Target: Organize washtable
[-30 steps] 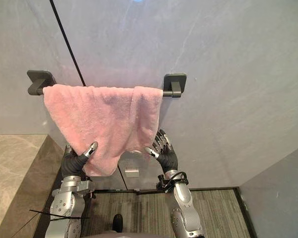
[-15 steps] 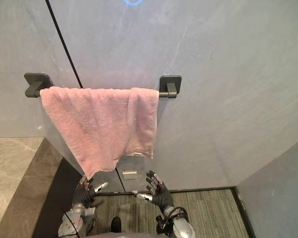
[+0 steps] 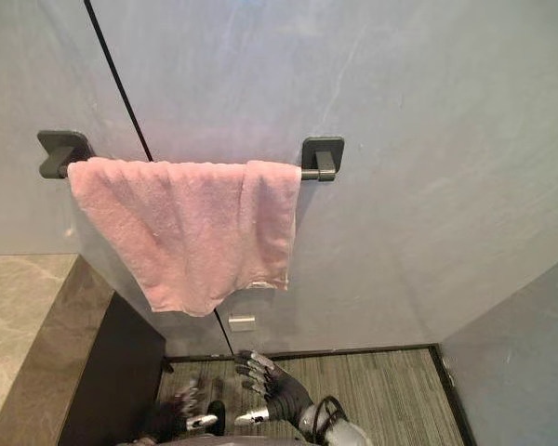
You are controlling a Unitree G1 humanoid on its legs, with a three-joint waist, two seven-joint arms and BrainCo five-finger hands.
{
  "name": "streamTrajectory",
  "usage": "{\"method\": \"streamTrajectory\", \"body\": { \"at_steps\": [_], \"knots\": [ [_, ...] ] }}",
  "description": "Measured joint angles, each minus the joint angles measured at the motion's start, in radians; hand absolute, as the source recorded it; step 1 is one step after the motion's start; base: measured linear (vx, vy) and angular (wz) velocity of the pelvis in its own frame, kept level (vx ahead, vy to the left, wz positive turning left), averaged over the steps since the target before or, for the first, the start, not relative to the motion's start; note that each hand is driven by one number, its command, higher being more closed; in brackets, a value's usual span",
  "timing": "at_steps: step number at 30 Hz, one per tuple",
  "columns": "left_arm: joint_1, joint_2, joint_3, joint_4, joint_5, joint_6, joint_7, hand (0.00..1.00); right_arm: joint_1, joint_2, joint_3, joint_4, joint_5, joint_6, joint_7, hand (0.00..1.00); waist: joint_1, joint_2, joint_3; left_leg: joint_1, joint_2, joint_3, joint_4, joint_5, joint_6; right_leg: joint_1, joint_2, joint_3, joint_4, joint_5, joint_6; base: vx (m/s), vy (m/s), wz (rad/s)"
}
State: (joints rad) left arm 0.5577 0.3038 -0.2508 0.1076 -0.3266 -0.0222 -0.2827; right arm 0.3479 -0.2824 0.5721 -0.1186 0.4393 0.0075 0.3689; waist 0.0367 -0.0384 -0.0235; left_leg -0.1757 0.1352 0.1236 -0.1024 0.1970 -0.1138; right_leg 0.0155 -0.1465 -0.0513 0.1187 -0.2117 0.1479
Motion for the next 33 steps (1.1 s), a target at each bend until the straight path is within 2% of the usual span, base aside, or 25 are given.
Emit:
{"method": "streamTrajectory", "body": {
  "at_steps": [2,4,5,8,11,13,16,26,33],
  "knots": [
    [-0.039,0.003,-0.025,-0.032,-0.073,-0.013,-0.007,0.0,-0.066,0.021,0.005,-0.029,0.076,-0.01,-0.001,0.0,0.002,-0.011,-0.003,-0.001,-0.007,-0.001,0.001,0.007,0.002,-0.002,-0.007,-0.001,0.003,0.009,-0.003,0.06,0.01,0.03],
    [-0.108,-0.023,-0.03,-0.087,-0.142,-0.038,0.005,0.0,-0.135,0.062,0.008,-0.049,0.145,-0.05,-0.02,0.0,0.004,-0.022,-0.01,-0.001,-0.014,-0.008,0.006,0.009,0.005,-0.003,-0.012,-0.003,0.011,0.01,-0.004,0.07,-0.001,0.03],
    [-0.148,-0.042,-0.032,-0.11,-0.187,-0.062,0.018,0.0,-0.174,0.081,0.009,-0.051,0.155,-0.078,-0.04,0.0,0.003,-0.019,-0.008,-0.001,-0.016,-0.009,0.006,0.012,0.008,-0.004,-0.014,-0.002,0.013,0.01,-0.004,0.04,-0.004,0.0],
    [-0.28,-0.106,-0.019,-0.155,-0.234,-0.098,0.068,0.0,-0.262,0.127,0.006,-0.044,0.144,-0.121,-0.1,0.0,0.001,-0.016,-0.006,0.0,-0.016,-0.012,0.003,0.012,0.008,-0.004,-0.013,-0.002,0.015,0.009,-0.005,0.0,0.0,0.0],
    [-0.355,-0.16,-0.013,-0.181,-0.233,-0.124,0.118,0.0,-0.314,0.155,-0.022,-0.008,0.098,-0.144,-0.156,0.0,-0.001,-0.015,-0.005,0.005,-0.016,-0.013,0.001,0.012,0.008,-0.004,-0.014,0.0,0.022,0.006,-0.006,0.0,0.0,0.0],
    [-0.397,-0.175,-0.008,-0.196,-0.231,-0.143,0.155,0.0,-0.361,0.168,-0.049,0.029,0.05,-0.152,-0.198,0.0,-0.015,-0.009,-0.002,0.011,-0.016,-0.015,0.0,0.013,0.008,-0.004,-0.014,0.0,0.037,-0.002,-0.006,0.0,0.0,0.0],
    [-0.425,-0.19,0.018,-0.196,-0.21,-0.143,0.194,0.0,-0.383,0.171,-0.08,0.037,0.01,-0.156,-0.237,0.0,-0.024,0.0,0.004,0.017,-0.014,-0.015,0.0,0.014,0.009,-0.004,-0.012,0.002,0.046,-0.005,-0.007,0.0,0.0,0.0],
    [-0.432,-0.222,0.043,-0.173,-0.059,-0.143,0.258,0.0,-0.39,0.201,-0.146,0.09,-0.04,-0.154,-0.26,0.0,-0.024,0.003,0.007,0.017,-0.013,-0.011,0.0,0.014,0.009,-0.007,-0.012,0.002,0.054,-0.007,-0.007,0.0,0.0,0.0],
    [-0.432,-0.238,0.088,-0.132,-0.025,-0.149,0.265,0.0,-0.393,0.218,-0.216,0.159,-0.057,-0.151,-0.267,0.0,-0.024,0.003,0.007,0.017,-0.013,-0.01,0.0,0.014,0.009,-0.007,-0.012,0.002,0.053,-0.007,-0.007,0.0,0.0,0.0]
  ]
}}
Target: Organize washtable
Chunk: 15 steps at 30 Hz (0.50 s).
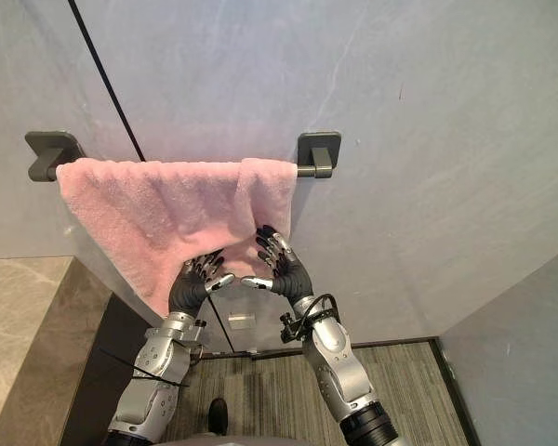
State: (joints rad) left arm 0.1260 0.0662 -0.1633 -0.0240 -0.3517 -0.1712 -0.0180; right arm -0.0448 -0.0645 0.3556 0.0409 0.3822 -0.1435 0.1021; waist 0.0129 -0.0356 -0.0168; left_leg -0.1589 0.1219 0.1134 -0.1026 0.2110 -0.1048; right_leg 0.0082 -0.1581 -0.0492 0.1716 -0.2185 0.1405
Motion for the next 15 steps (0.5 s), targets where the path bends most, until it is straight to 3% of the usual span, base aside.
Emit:
{"method": "streamTrajectory", "body": {
  "at_steps": [8,13,15],
  "knots": [
    [0.013,-0.017,0.052,0.051,0.037,-0.003,0.02,0.0,0.015,0.022,-0.048,0.033,-0.098,-0.001,-0.037,0.0,0.0,0.0,0.001,0.016,0.002,0.007,0.0,0.002,0.003,0.006,0.0,0.016,0.0,0.0,0.0,0.0,-0.005,-0.05],
    [0.053,-0.023,0.117,0.127,0.114,-0.002,0.02,0.0,0.167,0.036,-0.091,0.035,-0.098,-0.003,-0.031,0.0,0.0,0.001,0.002,0.018,0.003,0.009,0.0,0.002,0.003,0.007,0.0,0.024,-0.001,0.0,0.0,0.0,-0.002,-0.01],
    [0.082,-0.014,0.13,0.21,0.162,0.0,0.019,0.0,0.253,0.024,-0.112,0.083,-0.023,-0.002,0.014,0.0,0.0,-0.005,0.011,0.029,0.003,0.009,0.0,0.001,0.003,0.021,0.0,0.024,-0.006,0.0,0.0,0.0,-0.004,0.02]
  ]
}}
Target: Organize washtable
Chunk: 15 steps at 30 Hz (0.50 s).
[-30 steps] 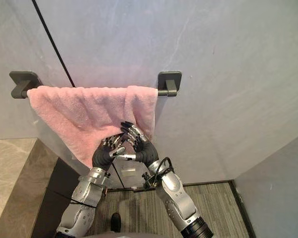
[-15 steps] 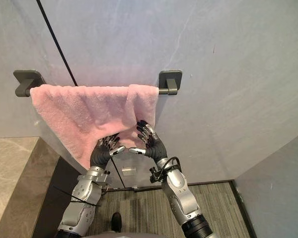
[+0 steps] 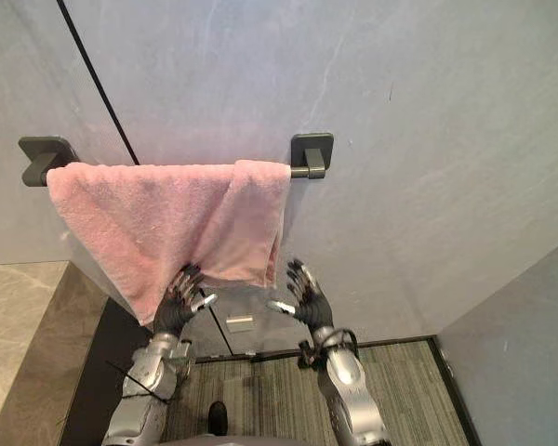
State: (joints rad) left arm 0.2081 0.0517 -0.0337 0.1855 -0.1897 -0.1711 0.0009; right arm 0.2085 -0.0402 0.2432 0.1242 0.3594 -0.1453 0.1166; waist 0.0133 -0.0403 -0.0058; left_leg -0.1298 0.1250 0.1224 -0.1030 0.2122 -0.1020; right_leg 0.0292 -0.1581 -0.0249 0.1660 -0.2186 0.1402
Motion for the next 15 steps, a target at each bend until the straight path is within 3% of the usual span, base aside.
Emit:
{"method": "streamTrajectory", "body": {
  "at_steps": [2,6,8,11,15],
  "knots": [
    [0.039,0.005,0.006,0.112,0.033,0.013,-0.018,0.0,0.088,-0.01,-0.032,0.094,0.015,0.008,0.042,0.0,-0.001,-0.006,0.014,0.019,0.0,0.005,0.0,-0.011,-0.003,0.028,0.0,-0.001,-0.017,0.0,0.0,0.0,0.0,0.0],
    [0.096,0.009,0.047,0.383,0.134,0.04,-0.089,0.0,0.151,-0.027,-0.14,0.405,-0.134,0.055,0.086,0.0,-0.002,-0.006,0.015,0.021,0.0,0.013,0.0,-0.018,-0.004,0.036,0.0,0.001,-0.032,-0.003,-0.006,0.0,-0.001,-0.01],
    [0.084,0.012,0.135,0.539,0.177,0.054,-0.106,0.0,0.148,-0.033,-0.209,0.573,-0.229,0.073,0.083,0.0,-0.001,-0.004,0.017,0.022,0.002,0.016,0.0,-0.019,-0.004,0.037,0.002,0.002,-0.036,-0.003,-0.006,0.0,0.0,0.0],
    [0.042,0.031,0.347,0.789,0.229,0.076,-0.056,0.0,0.079,-0.063,-0.353,0.82,-0.383,0.093,0.053,0.0,-0.003,0.001,0.028,0.057,0.004,0.019,0.0,-0.027,-0.011,0.075,0.004,0.013,-0.051,0.004,-0.004,0.03,-0.022,-0.09],
    [0.093,0.009,0.478,0.887,0.229,0.116,-0.032,0.0,0.054,-0.055,-0.393,0.886,-0.496,0.119,0.013,0.0,0.004,0.0,0.039,0.069,0.014,0.005,0.0,-0.031,-0.016,0.103,0.017,-0.008,-0.057,-0.001,-0.012,0.02,-0.049,0.12]
  ]
}}
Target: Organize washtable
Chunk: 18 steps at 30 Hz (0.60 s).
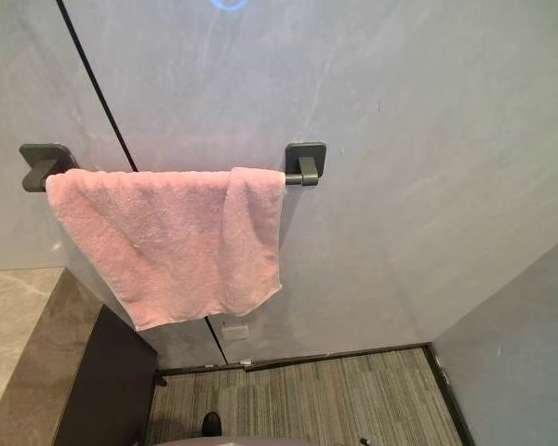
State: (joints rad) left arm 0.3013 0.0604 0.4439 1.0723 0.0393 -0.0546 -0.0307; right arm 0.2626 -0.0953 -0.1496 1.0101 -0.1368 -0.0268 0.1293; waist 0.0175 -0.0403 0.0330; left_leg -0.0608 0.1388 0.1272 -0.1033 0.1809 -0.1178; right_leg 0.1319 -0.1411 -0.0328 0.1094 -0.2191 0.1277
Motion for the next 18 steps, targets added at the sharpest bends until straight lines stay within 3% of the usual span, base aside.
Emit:
{"method": "streamTrajectory", "body": {
  "at_steps": [4,7,8,9,10,11,13,14,15,16,17,18],
  "knots": [
    [0.008,-0.018,0.029,-0.006,0.001,0.01,0.01,0.0,0.001,0.011,0.014,-0.075,-0.068,0.005,-0.024,0.0,0.002,0.011,0.044,-0.026,0.01,-0.068,0.001,0.015,-0.007,0.016,0.024,-0.081,0.03,-0.019,-0.021,-0.04,-0.084,0.59],
    [-0.05,-0.04,0.028,-0.037,-0.013,0.013,0.02,0.0,0.001,-0.001,0.049,-0.141,-0.026,0.004,-0.034,0.0,-0.001,0.021,0.049,-0.102,0.026,-0.065,0.005,-0.005,0.002,-0.071,0.035,-0.144,0.12,-0.057,-0.04,-0.07,-0.072,0.55],
    [-0.083,-0.034,0.032,-0.072,-0.029,0.011,0.035,0.0,-0.002,0.029,0.049,-0.155,-0.007,-0.001,-0.045,0.0,-0.006,-0.035,0.053,-0.135,0.028,0.008,0.063,-0.058,0.024,-0.099,-0.002,-0.158,0.124,-0.047,-0.056,0.0,0.0,0.27],
    [-0.106,-0.023,0.039,-0.086,-0.032,0.009,0.039,0.0,-0.006,0.042,0.047,-0.16,0.006,-0.007,-0.049,0.0,-0.002,-0.043,0.064,-0.168,0.038,0.058,0.197,-0.072,0.046,-0.109,-0.017,-0.157,0.136,-0.046,-0.057,0.06,0.009,0.0],
    [-0.124,-0.026,0.055,-0.098,-0.033,0.006,0.047,0.0,-0.008,0.05,0.043,-0.174,0.015,-0.011,-0.06,0.0,-0.005,-0.054,0.09,-0.193,0.06,0.106,0.463,-0.152,0.069,-0.101,-0.037,-0.148,0.157,-0.046,-0.058,0.06,-0.018,-0.28],
    [-0.123,-0.048,0.068,-0.119,-0.04,0.003,0.06,0.0,0.002,0.046,0.027,-0.182,0.022,-0.008,-0.064,0.0,-0.009,-0.042,0.096,-0.201,0.085,0.124,0.637,-0.246,0.085,-0.086,-0.03,-0.142,0.169,-0.043,-0.057,0.04,-0.009,-0.33],
    [-0.125,-0.076,0.065,-0.156,-0.054,-0.001,0.066,0.0,0.011,0.03,-0.022,-0.179,0.029,0.0,-0.07,0.0,-0.009,0.016,0.092,-0.197,0.102,0.104,0.672,-0.265,0.074,-0.091,0.0,-0.124,0.227,-0.039,-0.066,-0.01,0.039,-0.2],
    [-0.132,-0.086,0.056,-0.173,-0.064,-0.007,0.069,0.0,0.008,0.029,-0.042,-0.18,0.029,0.002,-0.068,0.0,-0.016,0.033,0.097,-0.177,0.101,0.094,0.621,-0.261,0.073,-0.142,0.006,-0.123,0.29,-0.027,-0.091,-0.12,0.03,0.03],
    [-0.155,-0.094,0.043,-0.187,-0.079,-0.024,0.07,0.0,0.0,0.044,-0.07,-0.166,0.03,0.005,-0.066,0.0,-0.041,0.016,0.07,-0.122,0.077,0.012,0.531,-0.291,0.032,-0.18,0.039,-0.099,0.166,-0.01,-0.125,-0.08,-0.024,-0.05],
    [-0.168,-0.107,0.035,-0.196,-0.084,-0.027,0.075,0.0,-0.003,0.057,-0.092,-0.171,0.031,-0.001,-0.08,0.0,-0.045,0.025,0.085,-0.113,0.099,0.007,0.767,-0.378,0.005,-0.182,0.051,-0.096,0.136,0.075,-0.094,-0.1,-0.031,-0.17],
    [-0.166,-0.118,0.02,-0.199,-0.087,-0.03,0.075,0.0,-0.005,0.056,-0.102,-0.171,0.03,0.002,-0.087,0.0,-0.044,0.043,0.078,-0.085,0.119,0.01,0.772,-0.399,-0.01,-0.193,0.066,-0.096,0.147,0.079,-0.1,0.0,0.007,-0.33],
    [-0.176,-0.141,-0.026,-0.194,-0.087,-0.031,0.069,0.0,-0.013,0.059,-0.135,-0.168,0.03,0.012,-0.087,0.0,-0.069,0.058,0.075,-0.036,0.111,0.032,0.677,-0.437,-0.027,-0.221,0.072,-0.093,0.169,0.079,-0.1,-0.07,0.095,-0.23]
  ]
}}
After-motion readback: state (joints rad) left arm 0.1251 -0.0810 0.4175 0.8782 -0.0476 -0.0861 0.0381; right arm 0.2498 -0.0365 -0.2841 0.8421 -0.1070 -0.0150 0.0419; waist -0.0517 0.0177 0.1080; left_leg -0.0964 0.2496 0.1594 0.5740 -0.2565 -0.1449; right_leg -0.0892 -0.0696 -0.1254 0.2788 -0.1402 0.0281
